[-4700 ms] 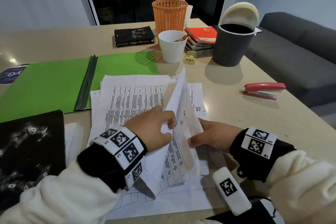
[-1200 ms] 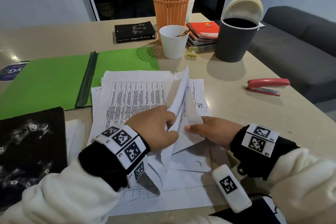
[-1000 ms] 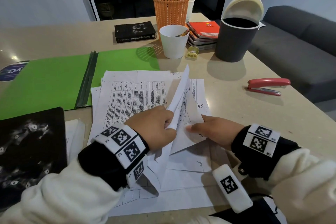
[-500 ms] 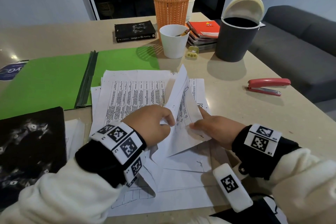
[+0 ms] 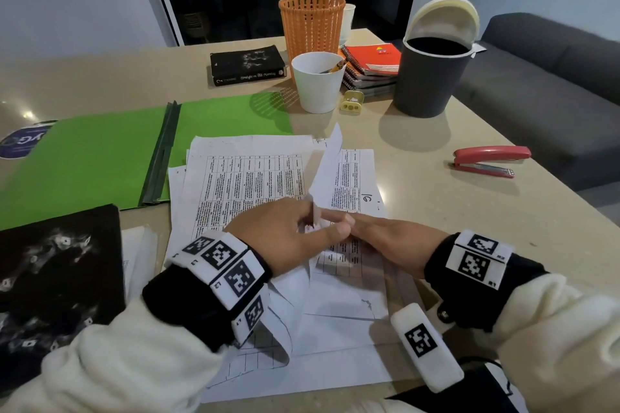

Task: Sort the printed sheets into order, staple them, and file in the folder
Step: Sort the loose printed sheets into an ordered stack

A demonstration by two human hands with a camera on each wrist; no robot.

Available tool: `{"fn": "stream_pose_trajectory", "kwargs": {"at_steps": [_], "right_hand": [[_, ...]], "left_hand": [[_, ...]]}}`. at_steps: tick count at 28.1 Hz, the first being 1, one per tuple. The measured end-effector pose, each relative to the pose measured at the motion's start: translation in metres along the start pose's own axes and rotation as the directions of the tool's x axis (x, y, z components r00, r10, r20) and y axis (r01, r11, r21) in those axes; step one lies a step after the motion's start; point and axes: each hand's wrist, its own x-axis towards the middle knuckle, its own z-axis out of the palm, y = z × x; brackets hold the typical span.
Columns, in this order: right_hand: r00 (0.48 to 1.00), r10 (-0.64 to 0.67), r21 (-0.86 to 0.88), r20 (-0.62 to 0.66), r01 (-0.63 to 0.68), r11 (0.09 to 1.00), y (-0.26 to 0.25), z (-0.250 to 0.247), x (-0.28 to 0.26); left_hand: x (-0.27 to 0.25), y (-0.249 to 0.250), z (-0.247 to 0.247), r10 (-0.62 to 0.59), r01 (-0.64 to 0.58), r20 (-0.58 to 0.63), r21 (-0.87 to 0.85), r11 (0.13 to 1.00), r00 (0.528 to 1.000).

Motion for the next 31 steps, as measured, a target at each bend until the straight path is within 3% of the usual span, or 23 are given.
{"fn": "stream_pose_trajectory", "kwargs": {"at_steps": [3, 7, 13, 15, 21, 26, 31], "right_hand": [[1.0, -0.015, 0.027, 0.012, 0.015, 1.0, 0.005, 0.0, 0.0], [0.99, -0.005, 0.252, -0.144, 0.041, 0.967, 0.02, 0.0, 0.005], [0.953, 0.089, 0.298, -0.289, 0.001, 0.955, 0.02, -0.012, 0.003], [0.927, 0.157, 0.411, -0.342, -0.002, 0.912, 0.019, -0.021, 0.001], [0.921, 0.235, 0.599, -0.309, -0.003, 0.801, 0.015, -0.032, -0.004], [0.914, 0.214, 0.469, -0.345, -0.029, 0.883, 0.021, -0.03, 0.005], [0.941, 0.254, 0.14, -0.225, -0.226, 0.964, 0.014, -0.024, 0.008]], "left_hand": [[0.002, -0.001, -0.001, -0.001, 0.005, -0.031, 0.114, 0.993, 1.0], [0.001, -0.001, -0.003, 0.012, -0.008, -0.048, 0.089, 0.996, 0.999], [0.003, -0.009, -0.002, 0.052, -0.052, 0.018, 0.017, 0.998, 0.998], [0.003, -0.009, -0.001, 0.06, -0.059, 0.047, -0.026, 0.998, 0.997], [0.003, -0.009, -0.001, 0.062, -0.059, 0.078, -0.048, 0.997, 0.995], [0.0, -0.002, 0.0, 0.072, -0.072, 0.093, -0.003, 0.997, 0.993], [0.001, -0.002, 0.002, 0.071, -0.071, 0.118, -0.008, 0.997, 0.99]]}}
